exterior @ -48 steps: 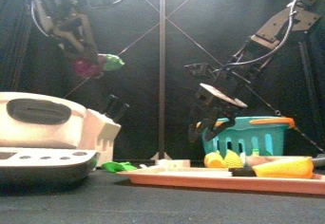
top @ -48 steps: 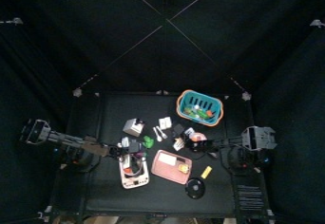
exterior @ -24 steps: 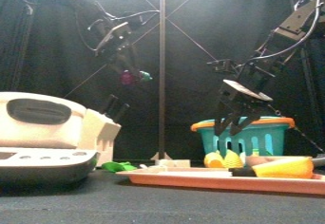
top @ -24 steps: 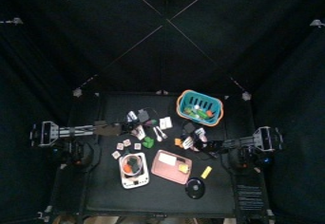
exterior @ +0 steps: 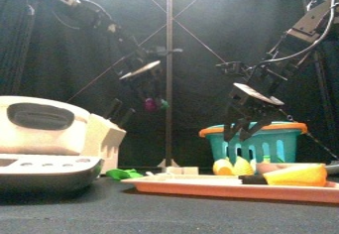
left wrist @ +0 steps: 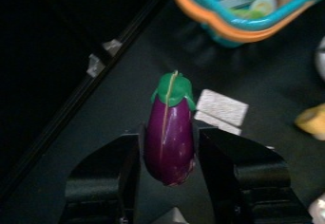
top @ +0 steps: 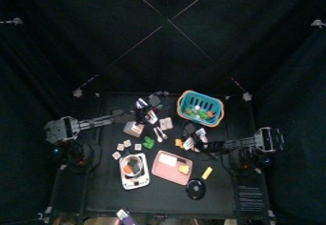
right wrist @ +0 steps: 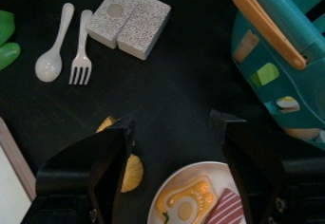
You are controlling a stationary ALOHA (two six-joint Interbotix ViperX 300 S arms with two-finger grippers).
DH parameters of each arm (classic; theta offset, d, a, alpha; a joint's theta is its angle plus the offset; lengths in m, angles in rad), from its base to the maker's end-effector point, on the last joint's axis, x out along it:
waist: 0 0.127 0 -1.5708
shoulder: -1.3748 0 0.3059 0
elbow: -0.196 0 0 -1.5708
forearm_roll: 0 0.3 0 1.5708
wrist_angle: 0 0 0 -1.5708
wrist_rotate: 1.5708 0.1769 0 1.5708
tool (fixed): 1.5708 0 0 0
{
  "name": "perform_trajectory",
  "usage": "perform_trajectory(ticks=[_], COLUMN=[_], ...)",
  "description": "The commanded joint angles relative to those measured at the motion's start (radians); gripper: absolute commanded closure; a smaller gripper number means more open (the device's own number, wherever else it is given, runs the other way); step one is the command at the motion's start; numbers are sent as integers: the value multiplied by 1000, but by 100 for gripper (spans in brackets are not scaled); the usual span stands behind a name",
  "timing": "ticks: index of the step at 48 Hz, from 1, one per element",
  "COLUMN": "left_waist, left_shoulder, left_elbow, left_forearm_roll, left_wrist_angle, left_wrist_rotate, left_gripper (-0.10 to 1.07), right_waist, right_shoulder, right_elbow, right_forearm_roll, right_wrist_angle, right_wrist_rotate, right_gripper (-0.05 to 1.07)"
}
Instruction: Place eggplant to right of stove
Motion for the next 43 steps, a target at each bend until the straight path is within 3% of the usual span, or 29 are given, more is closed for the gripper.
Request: perform_trajectory(ticks=[1, 13, 27, 43], left_waist=[12, 26, 18, 18], left_shoulder=[18, 37, 55, 67], left_elbow=[-17, -8, -8, -3], left_forearm_roll=[-58, -74, -81, -92], left_wrist_angle=[-2, 9, 97, 112], left_wrist_rotate=[6, 18, 20, 18], left_gripper=[30, 30, 28, 13], right_waist=[5, 6, 6, 21], right_shoulder=[-15, -14, -14, -15], right_elbow=[-12, -12, -20, -32], right_forearm_roll=[-5, -5, -2, -3], right_wrist_angle=[0, 2, 0, 0], right_wrist_rotate=[2, 0, 0, -2], right_gripper=[8, 8, 8, 8])
